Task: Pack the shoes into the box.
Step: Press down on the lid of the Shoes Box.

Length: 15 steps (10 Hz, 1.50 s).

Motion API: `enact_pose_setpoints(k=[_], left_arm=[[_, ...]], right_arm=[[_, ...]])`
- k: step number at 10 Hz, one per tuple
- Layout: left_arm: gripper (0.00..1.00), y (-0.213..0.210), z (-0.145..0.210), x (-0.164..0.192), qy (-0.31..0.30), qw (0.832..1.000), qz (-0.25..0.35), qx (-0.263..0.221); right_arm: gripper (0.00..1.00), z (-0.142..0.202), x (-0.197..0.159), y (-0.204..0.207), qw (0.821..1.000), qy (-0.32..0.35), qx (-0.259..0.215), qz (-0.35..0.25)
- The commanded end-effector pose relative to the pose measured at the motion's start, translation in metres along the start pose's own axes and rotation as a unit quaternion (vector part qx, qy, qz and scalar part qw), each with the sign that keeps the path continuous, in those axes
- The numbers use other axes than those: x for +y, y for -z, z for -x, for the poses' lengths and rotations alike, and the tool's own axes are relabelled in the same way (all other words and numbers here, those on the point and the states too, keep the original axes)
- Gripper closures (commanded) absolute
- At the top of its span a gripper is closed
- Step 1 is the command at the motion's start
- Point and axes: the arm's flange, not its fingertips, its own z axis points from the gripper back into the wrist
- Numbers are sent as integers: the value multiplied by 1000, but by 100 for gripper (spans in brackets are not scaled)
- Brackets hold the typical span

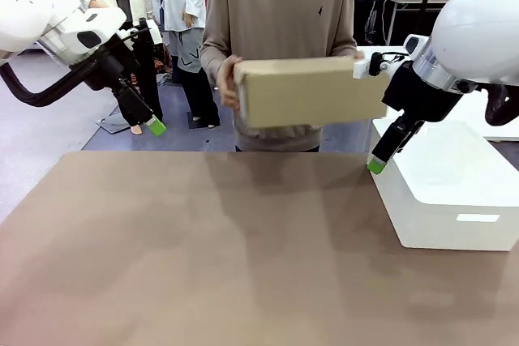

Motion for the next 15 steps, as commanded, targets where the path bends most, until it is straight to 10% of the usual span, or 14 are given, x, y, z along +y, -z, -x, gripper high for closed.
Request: enact_pose_setpoints(k=[1,15], left_arm=[[0,-2,0,0,-4,1000,-2,-1],[0,-2,0,0,-4,1000,-2,-1]], right_arm=[[0,-3,-2,-2,1000,1,1,4],[0,-3,-2,-2,1000,1,1,4]])
